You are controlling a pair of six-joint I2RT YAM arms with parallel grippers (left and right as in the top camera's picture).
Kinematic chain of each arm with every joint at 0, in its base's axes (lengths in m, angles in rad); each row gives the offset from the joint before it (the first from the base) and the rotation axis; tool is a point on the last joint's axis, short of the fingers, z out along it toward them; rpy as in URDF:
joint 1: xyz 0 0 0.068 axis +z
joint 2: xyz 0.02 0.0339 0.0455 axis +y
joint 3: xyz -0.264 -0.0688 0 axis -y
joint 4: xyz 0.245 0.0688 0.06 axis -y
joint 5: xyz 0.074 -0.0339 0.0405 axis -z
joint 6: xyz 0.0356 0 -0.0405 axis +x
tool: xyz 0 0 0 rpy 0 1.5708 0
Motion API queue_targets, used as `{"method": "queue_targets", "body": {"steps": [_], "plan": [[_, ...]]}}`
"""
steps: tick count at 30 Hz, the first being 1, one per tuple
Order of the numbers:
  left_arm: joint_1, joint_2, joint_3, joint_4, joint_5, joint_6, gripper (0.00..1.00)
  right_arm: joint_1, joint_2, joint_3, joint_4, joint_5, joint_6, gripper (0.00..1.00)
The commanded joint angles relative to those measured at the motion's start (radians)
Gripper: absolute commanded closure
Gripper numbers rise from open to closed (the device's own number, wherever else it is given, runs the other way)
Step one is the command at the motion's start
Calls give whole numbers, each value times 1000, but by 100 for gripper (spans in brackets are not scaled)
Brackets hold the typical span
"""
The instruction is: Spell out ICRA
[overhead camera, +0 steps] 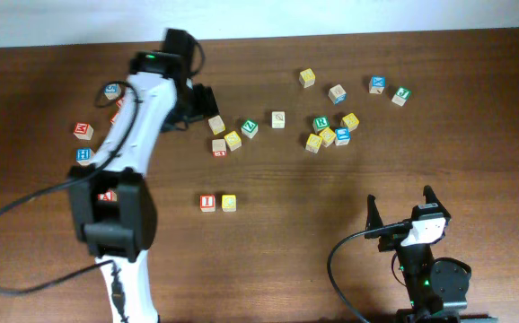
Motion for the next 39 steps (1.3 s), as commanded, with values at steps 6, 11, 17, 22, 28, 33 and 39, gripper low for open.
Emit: {"method": "queue_targets", "body": {"steps": [6,11,17,22,28,33,39], "plan": [[222,-86,26,-129,-20,2,1,8,-7,-5,74,-154,141,2],[237,-86,26,-129,-20,2,1,8,-7,-5,304,-545,620,2],[237,-86,26,-129,-20,2,1,4,69,207,573,-409,541,2],[237,-86,26,-129,-20,2,1,4,540,725,135,-491,249,2],[237,-86,26,-129,-20,2,1,94,1244,1482,-660,-438,-28,2],[237,-86,26,-129,-20,2,1,253,1736,1971,-1117,-194,-91,2],[237,-86,26,-129,-19,2,1,286,2021,2045,-1103,-307,-63,1]]}}
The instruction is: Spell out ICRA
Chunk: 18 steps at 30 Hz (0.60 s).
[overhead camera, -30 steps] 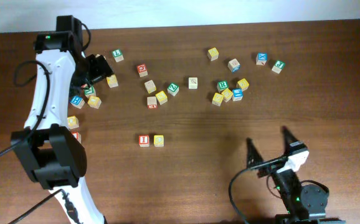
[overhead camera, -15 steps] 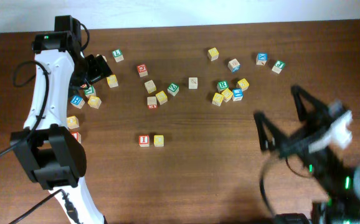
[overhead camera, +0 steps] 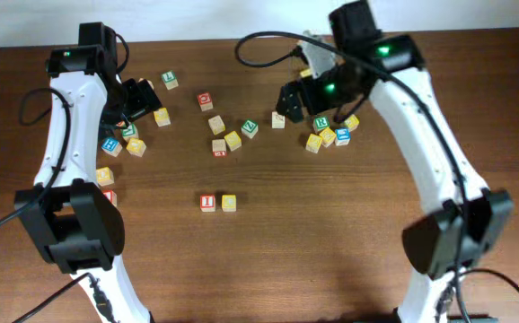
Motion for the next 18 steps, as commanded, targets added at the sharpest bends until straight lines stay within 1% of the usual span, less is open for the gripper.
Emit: {"method": "queue_targets", "body": {"steps": [1,2,3,5,6,8,10,11,12,14,18], "plan": [[3,-10,8,0,-7,2,1,6,76,26,21,90,76,1],[3,-10,8,0,-7,2,1,7,102,26,22,148,109,1],[3,-10,8,0,-7,2,1,12,140,26,22,240,120,5],[3,-10,8,-1,-7,2,1,14,177,26,21,465,278,5],[3,-10,8,-1,-7,2,1,13,195,26,21,521,322,5],[3,-10,8,-1,-7,2,1,11,229,26,35,507,311,6],[3,-10,8,-1,-7,2,1,14,260,24,39,505,256,11],[3,-10,8,-1,-7,2,1,12,275,23,42,517,253,13],[3,-10,8,0,-7,2,1,4,294,23,50,517,253,19],[3,-10,8,-1,-7,2,1,-4,324,23,65,506,253,24],[3,-10,8,0,-7,2,1,5,343,23,128,500,253,24]]}}
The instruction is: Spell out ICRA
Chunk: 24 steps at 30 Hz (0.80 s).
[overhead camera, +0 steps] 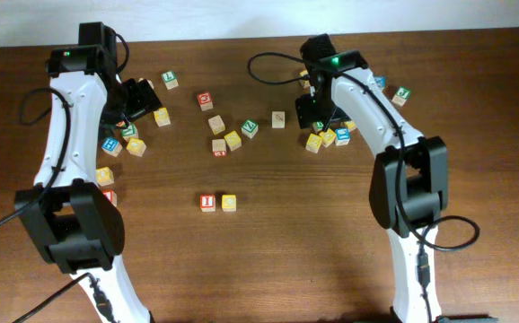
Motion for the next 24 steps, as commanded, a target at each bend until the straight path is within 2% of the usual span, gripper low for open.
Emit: {"method": "queue_targets", "body": {"steps": [1,9,13,14,16,18,21,22,24], "plan": [[3,-10,8,-1,-7,2,1,5,9,18,45,12,1,25],[3,-10,8,-1,-7,2,1,4,95,17,81,12,2,34],[3,-10,8,0,-7,2,1,4,103,18,82,13,2,48],[3,-10,8,0,-7,2,1,3,103,18,81,13,2,57],[3,-10,8,0,-6,2,1,4,103,21,81,12,2,60],[3,-10,8,-1,-7,2,1,4,103,21,81,12,2,71],[3,-10,8,-1,-7,2,1,6,102,27,68,12,2,73],[3,-10,8,0,-7,2,1,6,100,32,62,12,2,77],[3,-10,8,0,-7,2,1,6,91,52,39,12,2,76]]}}
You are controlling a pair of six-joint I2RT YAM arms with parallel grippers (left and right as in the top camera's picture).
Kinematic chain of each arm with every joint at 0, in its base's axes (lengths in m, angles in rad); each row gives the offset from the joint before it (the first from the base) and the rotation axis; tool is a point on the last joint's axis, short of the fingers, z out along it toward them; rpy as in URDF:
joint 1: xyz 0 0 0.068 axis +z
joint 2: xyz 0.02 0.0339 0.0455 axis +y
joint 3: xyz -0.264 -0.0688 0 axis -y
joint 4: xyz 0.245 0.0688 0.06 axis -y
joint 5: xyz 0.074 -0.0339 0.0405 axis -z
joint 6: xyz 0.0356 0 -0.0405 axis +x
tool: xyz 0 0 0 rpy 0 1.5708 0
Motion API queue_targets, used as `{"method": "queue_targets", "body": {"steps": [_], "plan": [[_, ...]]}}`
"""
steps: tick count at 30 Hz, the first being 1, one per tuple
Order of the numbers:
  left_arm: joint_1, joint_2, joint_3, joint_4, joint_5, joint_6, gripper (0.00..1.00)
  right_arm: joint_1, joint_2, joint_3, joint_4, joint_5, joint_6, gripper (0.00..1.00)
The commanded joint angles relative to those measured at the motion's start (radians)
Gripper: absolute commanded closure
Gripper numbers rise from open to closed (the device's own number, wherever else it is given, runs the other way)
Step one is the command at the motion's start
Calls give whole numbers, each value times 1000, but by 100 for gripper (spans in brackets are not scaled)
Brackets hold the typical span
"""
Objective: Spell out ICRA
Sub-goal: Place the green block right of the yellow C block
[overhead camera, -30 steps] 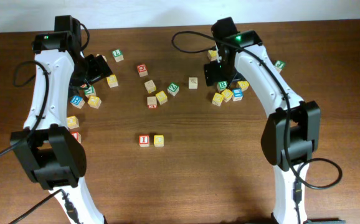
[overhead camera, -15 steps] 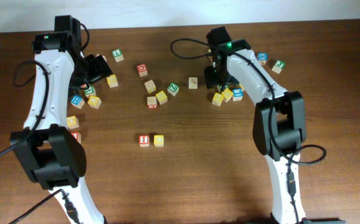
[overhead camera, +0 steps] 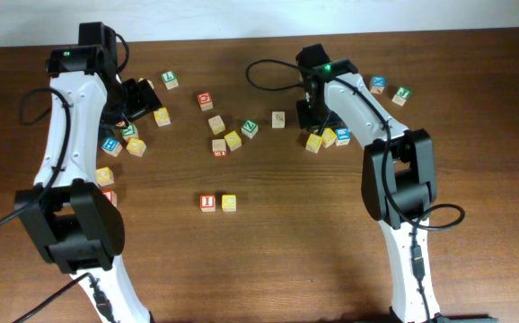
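A white block with a red I [overhead camera: 207, 203] and a yellow block [overhead camera: 229, 203] stand side by side at the table's front centre. Other letter blocks lie scattered behind them, such as a green one [overhead camera: 250, 128] and a pale one [overhead camera: 278, 118]. My left gripper [overhead camera: 141, 97] hovers at the back left beside a yellow block [overhead camera: 161, 117]. My right gripper [overhead camera: 310, 115] hangs over the right cluster, just above a yellow block [overhead camera: 313, 142]. Neither gripper's jaws show clearly from overhead.
More blocks lie at the far left [overhead camera: 109, 144], at the back [overhead camera: 168, 81] and at the far right [overhead camera: 378, 84]. Both white arms stretch from the front edge to the back. Cables loop beside each arm [overhead camera: 268, 67].
My right arm's wrist has shifted slightly left and toward the front, with its gripper still over the right cluster. The left arm and the blocks look unchanged.
At first my left arm reached over the back centre and my right arm stood folded at the front right. Then the left gripper was at the left cluster and the right arm over the right cluster. The I and yellow blocks have stayed in place.
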Motion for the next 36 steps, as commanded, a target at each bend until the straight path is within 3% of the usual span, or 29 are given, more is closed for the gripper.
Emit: {"method": "queue_targets", "body": {"steps": [1,5,8,12,21,25,36], "plan": [[3,-10,8,-1,-6,2,1,6,-13,63,-43,2,3,76],[3,-10,8,-1,-7,2,1,14,-61,198,-183,-72,2,73],[3,-10,8,0,-7,2,1,56,-63,385,-426,-113,2,73],[3,-10,8,0,-7,2,1,145,-60,379,-581,-196,23,73],[3,-10,8,-1,-7,2,1,383,-60,-13,-348,-244,289,74],[3,-10,8,0,-7,2,1,417,-60,-36,-306,-244,372,74],[3,-10,8,0,-7,2,1,432,-58,-49,-268,-252,400,68]]}}
